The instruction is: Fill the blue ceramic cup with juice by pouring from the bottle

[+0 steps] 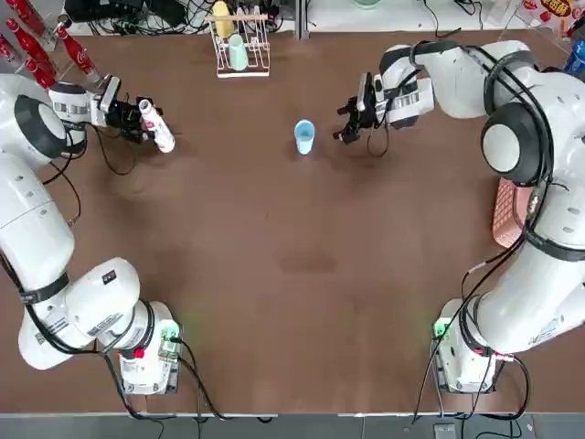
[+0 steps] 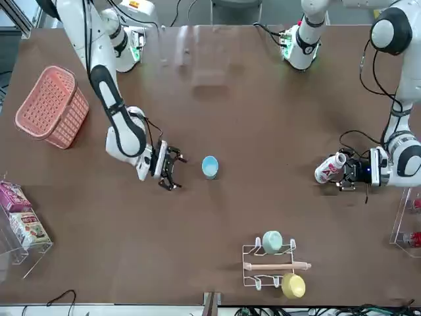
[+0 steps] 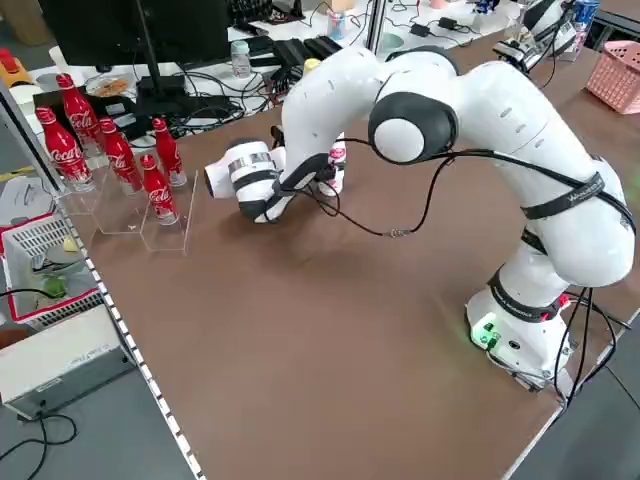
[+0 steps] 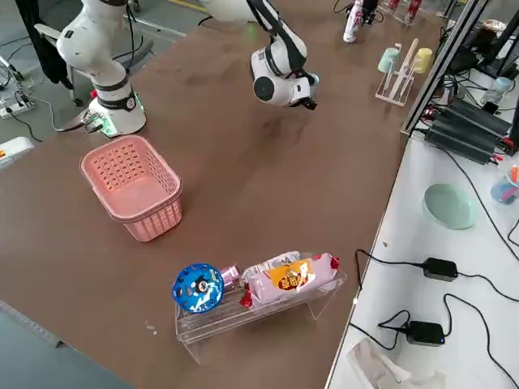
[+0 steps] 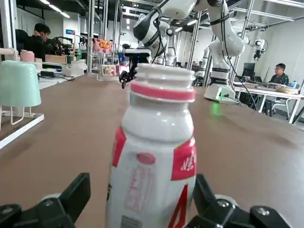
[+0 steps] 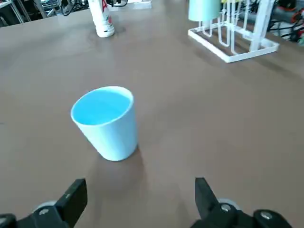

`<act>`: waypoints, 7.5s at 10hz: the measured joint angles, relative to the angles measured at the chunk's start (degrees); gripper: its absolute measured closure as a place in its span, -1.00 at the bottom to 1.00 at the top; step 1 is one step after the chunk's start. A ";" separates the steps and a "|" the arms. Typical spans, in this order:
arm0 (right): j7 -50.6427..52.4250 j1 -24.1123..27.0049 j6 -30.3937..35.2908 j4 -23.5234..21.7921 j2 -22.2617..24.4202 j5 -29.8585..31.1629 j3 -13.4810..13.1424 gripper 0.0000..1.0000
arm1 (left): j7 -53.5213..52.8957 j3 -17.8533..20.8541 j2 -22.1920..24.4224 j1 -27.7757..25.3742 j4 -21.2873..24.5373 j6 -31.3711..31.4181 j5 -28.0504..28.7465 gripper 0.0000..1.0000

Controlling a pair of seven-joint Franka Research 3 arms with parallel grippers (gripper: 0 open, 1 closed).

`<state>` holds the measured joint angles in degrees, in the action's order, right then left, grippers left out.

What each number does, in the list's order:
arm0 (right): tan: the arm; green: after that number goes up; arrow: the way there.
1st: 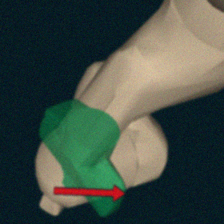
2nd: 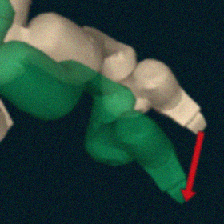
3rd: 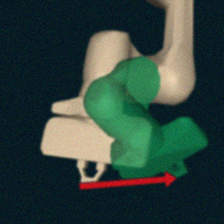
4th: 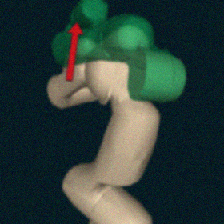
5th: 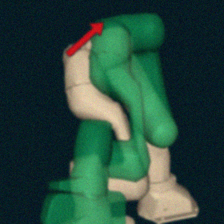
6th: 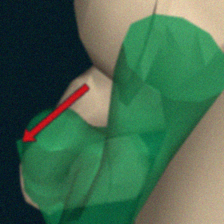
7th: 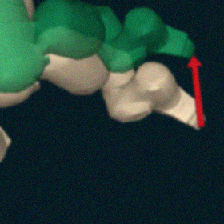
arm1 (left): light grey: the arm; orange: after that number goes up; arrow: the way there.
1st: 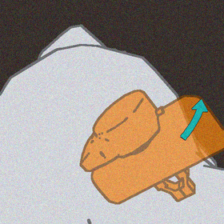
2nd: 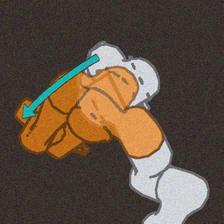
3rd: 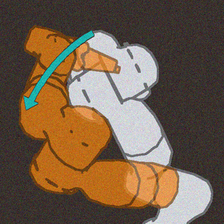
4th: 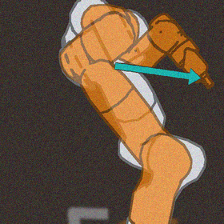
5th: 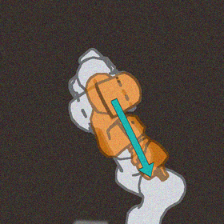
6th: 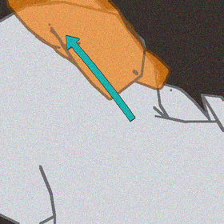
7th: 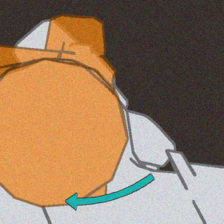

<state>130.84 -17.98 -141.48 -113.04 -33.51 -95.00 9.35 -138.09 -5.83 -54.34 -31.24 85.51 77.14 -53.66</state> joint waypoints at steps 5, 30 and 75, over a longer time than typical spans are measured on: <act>4.04 -3.67 -1.01 1.14 -2.32 -5.10 -0.04 -1.00 | -4.80 -0.90 -0.42 -0.25 1.62 0.00 -0.01 -0.35; 8.95 -9.40 -0.93 7.82 -9.50 -12.82 0.02 -1.00 | 9.43 -2.28 5.40 24.28 1.02 13.46 -17.61 0.08; 9.02 -9.41 2.70 7.35 -10.25 -14.24 1.36 -0.36 | 30.25 -0.22 30.17 55.62 27.60 67.72 -2.84 0.27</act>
<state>139.86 -27.39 -138.79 -105.69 -43.76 -109.23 10.71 -107.83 -6.05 -24.16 24.38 113.10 144.86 -56.50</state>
